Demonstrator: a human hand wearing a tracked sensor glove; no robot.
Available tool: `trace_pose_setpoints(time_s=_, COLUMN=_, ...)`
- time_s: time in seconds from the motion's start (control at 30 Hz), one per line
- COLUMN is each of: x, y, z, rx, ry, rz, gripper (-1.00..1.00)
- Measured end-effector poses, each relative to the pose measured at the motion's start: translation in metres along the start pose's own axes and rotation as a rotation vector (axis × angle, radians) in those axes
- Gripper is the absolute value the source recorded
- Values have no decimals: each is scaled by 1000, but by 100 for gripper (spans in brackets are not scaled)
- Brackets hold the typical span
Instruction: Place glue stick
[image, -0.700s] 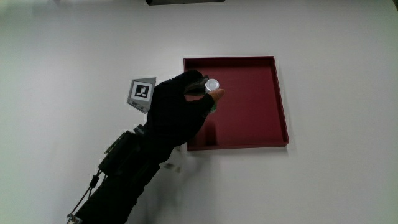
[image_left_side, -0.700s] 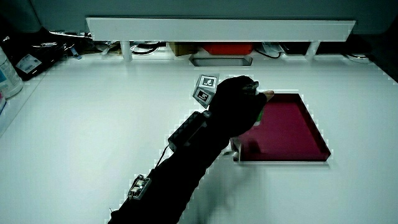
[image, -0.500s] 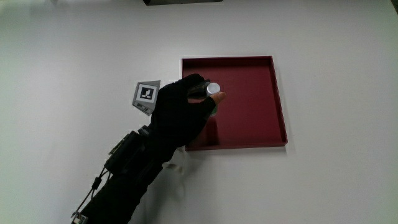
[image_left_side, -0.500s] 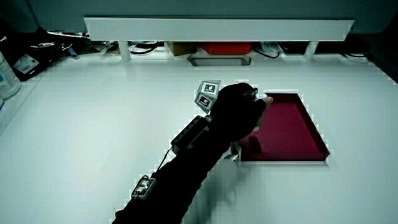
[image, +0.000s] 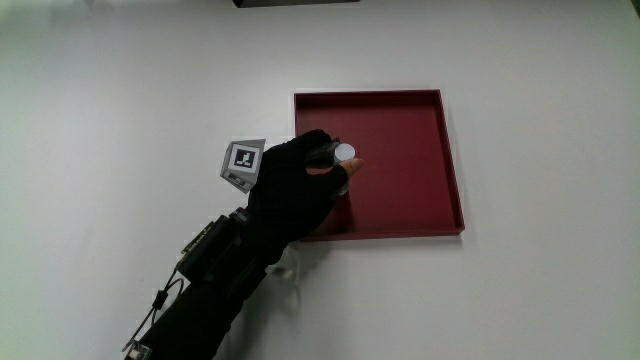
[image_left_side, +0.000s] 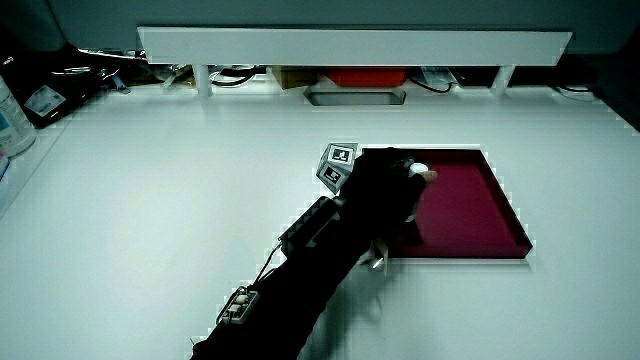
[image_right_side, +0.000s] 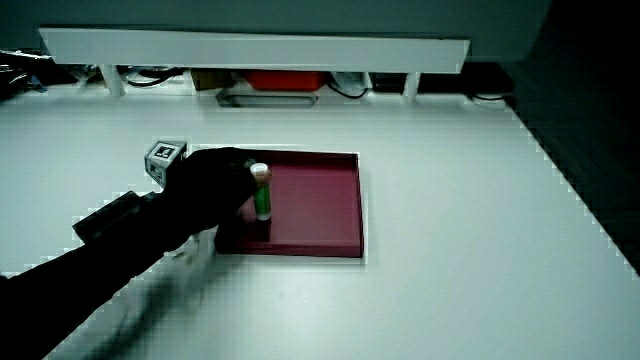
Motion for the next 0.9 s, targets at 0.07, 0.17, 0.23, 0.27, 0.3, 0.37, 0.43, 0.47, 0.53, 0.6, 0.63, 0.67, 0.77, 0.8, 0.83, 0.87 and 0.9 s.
trace_pose_setpoints(time_s=0.07, x=2, y=0, z=0, rx=-9, ry=9, rz=1, gripper=0)
trace_pose_setpoints(time_s=0.17, x=1, y=-1, z=-1, rx=-12, ry=12, rz=8, gripper=0)
trace_pose_setpoints(time_s=0.23, x=0, y=0, z=-2, rx=-15, ry=7, rz=-7, gripper=0)
trace_pose_setpoints(time_s=0.27, x=3, y=-1, z=-2, rx=-18, ry=12, rz=10, gripper=0)
trace_pose_setpoints(time_s=0.3, x=2, y=-1, z=-2, rx=-20, ry=9, rz=17, gripper=0)
trace_pose_setpoints(time_s=0.37, x=1, y=0, z=-2, rx=-18, ry=5, rz=12, gripper=-3)
trace_pose_setpoints(time_s=0.43, x=-1, y=0, z=-2, rx=-14, ry=9, rz=7, gripper=-10)
trace_pose_setpoints(time_s=0.47, x=2, y=-1, z=-2, rx=-17, ry=4, rz=27, gripper=-13)
trace_pose_setpoints(time_s=0.53, x=1, y=0, z=-3, rx=-17, ry=5, rz=19, gripper=-19)
trace_pose_setpoints(time_s=0.6, x=-1, y=1, z=-3, rx=-17, ry=6, rz=24, gripper=-26)
trace_pose_setpoints(time_s=0.63, x=-1, y=1, z=-3, rx=-16, ry=-1, rz=29, gripper=-29)
trace_pose_setpoints(time_s=0.67, x=-1, y=0, z=-3, rx=-12, ry=-8, rz=34, gripper=-32)
trace_pose_setpoints(time_s=0.77, x=-3, y=0, z=-4, rx=-12, ry=-12, rz=34, gripper=-42)
trace_pose_setpoints(time_s=0.8, x=-5, y=0, z=-4, rx=-10, ry=-24, rz=25, gripper=-45)
trace_pose_setpoints(time_s=0.83, x=-3, y=-1, z=-3, rx=-10, ry=-18, rz=37, gripper=-48)
trace_pose_setpoints(time_s=0.87, x=-4, y=-1, z=-3, rx=-7, ry=-18, rz=44, gripper=-52)
trace_pose_setpoints(time_s=0.9, x=-2, y=-2, z=-3, rx=-9, ry=-17, rz=49, gripper=-55)
